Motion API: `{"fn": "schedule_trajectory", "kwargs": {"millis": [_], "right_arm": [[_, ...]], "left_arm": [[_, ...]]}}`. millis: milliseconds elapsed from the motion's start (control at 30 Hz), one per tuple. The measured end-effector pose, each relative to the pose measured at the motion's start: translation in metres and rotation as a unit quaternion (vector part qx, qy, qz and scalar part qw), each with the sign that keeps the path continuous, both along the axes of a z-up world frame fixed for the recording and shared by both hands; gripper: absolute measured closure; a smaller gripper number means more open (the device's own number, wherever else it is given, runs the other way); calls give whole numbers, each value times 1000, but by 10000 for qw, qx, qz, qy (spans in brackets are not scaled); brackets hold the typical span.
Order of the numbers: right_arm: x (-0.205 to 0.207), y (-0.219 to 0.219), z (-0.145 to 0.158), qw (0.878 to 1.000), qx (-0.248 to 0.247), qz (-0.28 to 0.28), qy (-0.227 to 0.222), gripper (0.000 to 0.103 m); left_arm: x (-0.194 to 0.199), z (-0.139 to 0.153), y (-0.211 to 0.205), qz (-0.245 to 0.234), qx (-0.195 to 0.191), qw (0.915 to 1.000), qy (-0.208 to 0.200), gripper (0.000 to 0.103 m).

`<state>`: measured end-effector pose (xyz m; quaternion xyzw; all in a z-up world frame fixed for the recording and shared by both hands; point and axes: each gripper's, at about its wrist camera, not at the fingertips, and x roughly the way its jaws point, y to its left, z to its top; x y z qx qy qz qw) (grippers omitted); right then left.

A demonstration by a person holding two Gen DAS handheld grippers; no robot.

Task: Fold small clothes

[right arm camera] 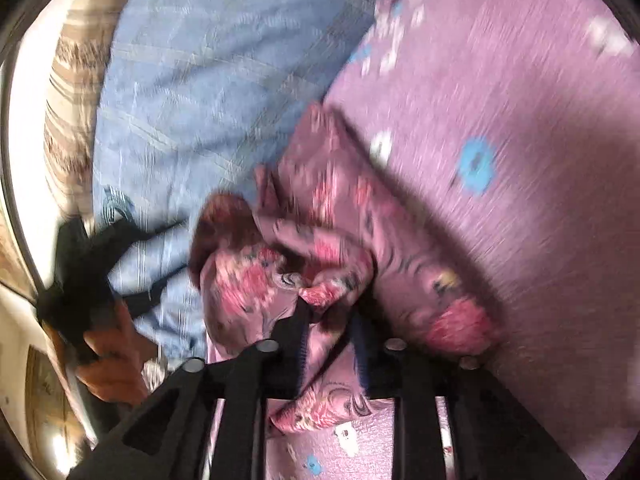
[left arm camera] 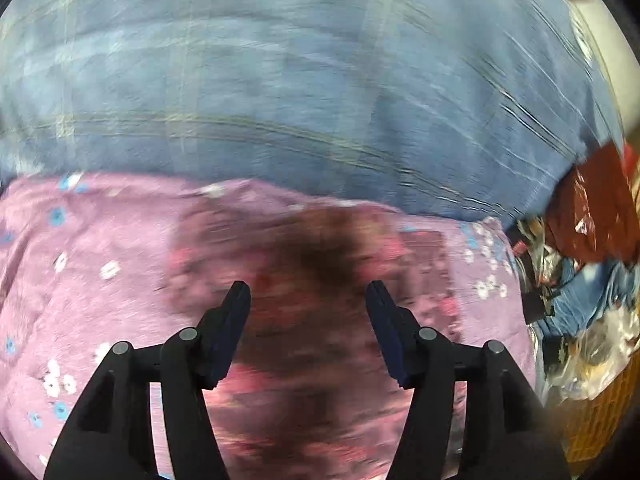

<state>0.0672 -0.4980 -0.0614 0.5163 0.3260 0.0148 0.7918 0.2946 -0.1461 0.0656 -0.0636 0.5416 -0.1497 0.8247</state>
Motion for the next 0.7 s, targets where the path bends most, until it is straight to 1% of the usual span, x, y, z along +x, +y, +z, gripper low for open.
{"fn": "schedule_trajectory", "kwargs": {"millis": [33, 67, 133, 167, 200, 267, 300, 367, 467, 500, 533, 567, 600, 633, 667, 700], "right_arm": [[-4, -4, 8, 9996, -161, -197, -111, 73], [-4, -9, 19, 9983, -431, -352, -198, 73], [7, -15, 39, 9949, -829, -390, -429, 71], [17, -14, 48, 9935, -976, -277, -507, 60], [32, -14, 55, 9924, -1108, -59, -536, 50], [74, -8, 61, 9879, -1320, 614, -527, 49], [95, -3, 60, 9850, -1377, 955, -413, 49], [137, 9, 52, 9781, -1442, 1487, -187, 49], [179, 31, 35, 9656, -1820, 1847, 215, 49], [192, 39, 28, 9616, -1802, 2045, 320, 49], [199, 45, 26, 9590, -1786, 2176, 340, 49], [204, 53, 26, 9543, -1953, 2237, 340, 49], [206, 61, 31, 9487, -2253, 2195, 327, 64], [207, 70, 36, 9402, -2594, 2193, 259, 83], [208, 75, 44, 9344, -2744, 2269, 131, 96], [205, 75, 53, 9350, -2770, 2215, -46, 96]], "left_arm": [[2, -8, 19, 127, -121, 9998, 132, 44], [4, -13, 30, 200, -209, 9994, 197, 44], [2, -23, 49, 294, -454, 9980, 315, 44], [2, -30, 56, 308, -615, 9968, 409, 44], [1, -35, 60, 311, -722, 9957, 485, 44], [-3, -47, 61, 236, -1032, 9922, 661, 44], [-5, -52, 61, 154, -1173, 9905, 703, 44], [-11, -55, 68, 65, -1309, 9889, 699, 44], [-10, -62, 76, 0, -1514, 9854, 775, 44], [-9, -63, 81, 6, -1576, 9842, 802, 44], [-6, -65, 82, 29, -1603, 9837, 821, 44], [-2, -67, 82, 64, -1575, 9841, 824, 44], [0, -66, 81, 92, -1554, 9844, 813, 44], [3, -63, 80, 124, -1539, 9849, 781, 44], [6, -60, 80, 139, -1524, 9855, 737, 44], [10, -57, 78, 149, -1483, 9867, 655, 44]]}}
